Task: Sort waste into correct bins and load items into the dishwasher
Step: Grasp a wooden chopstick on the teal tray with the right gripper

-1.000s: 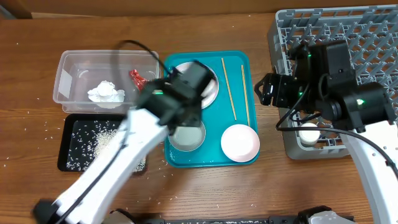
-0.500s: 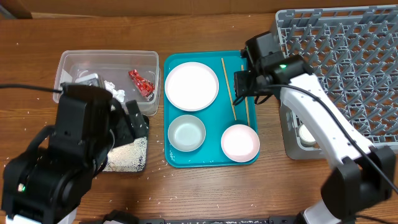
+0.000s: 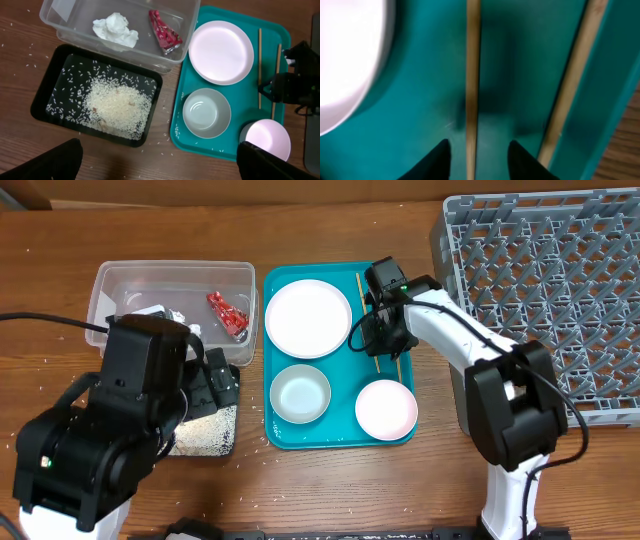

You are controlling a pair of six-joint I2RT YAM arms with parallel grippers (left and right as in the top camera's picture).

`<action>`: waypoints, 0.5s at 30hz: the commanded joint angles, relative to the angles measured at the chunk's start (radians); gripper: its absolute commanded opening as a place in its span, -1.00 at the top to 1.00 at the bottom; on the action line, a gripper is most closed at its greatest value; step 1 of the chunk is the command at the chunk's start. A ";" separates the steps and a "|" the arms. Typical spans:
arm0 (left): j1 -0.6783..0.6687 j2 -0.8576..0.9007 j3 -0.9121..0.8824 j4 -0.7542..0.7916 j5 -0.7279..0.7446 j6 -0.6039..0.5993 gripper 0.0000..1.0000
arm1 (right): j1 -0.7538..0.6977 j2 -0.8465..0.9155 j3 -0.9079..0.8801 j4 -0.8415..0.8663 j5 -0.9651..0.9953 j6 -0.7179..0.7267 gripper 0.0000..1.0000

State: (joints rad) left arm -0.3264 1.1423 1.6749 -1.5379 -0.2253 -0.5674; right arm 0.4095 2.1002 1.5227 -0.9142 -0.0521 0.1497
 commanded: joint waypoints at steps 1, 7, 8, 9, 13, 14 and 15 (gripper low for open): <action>0.006 0.019 0.012 0.001 -0.011 0.007 -1.00 | 0.016 0.019 0.015 0.009 -0.001 -0.001 0.56; 0.006 0.055 0.012 0.001 -0.011 0.006 -1.00 | 0.009 0.019 0.022 0.020 0.005 0.007 0.92; 0.006 0.061 0.012 0.001 -0.011 0.006 -1.00 | 0.005 0.017 0.031 0.013 0.007 0.007 0.92; 0.006 0.068 0.012 0.001 -0.011 0.006 -1.00 | 0.002 0.015 0.040 0.003 0.007 0.007 0.92; 0.006 0.095 0.012 -0.046 0.005 0.006 -1.00 | -0.012 -0.014 0.114 -0.064 0.007 0.007 0.92; 0.006 0.101 0.012 -0.061 0.014 0.007 -1.00 | -0.017 -0.027 0.138 -0.082 0.007 0.007 0.92; 0.006 0.107 0.012 -0.069 0.016 0.007 -1.00 | -0.023 -0.043 0.161 -0.098 0.007 0.007 0.92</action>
State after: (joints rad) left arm -0.3264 1.2362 1.6749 -1.5932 -0.2203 -0.5671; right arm 0.4068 2.1178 1.6043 -0.9993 -0.0517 0.1566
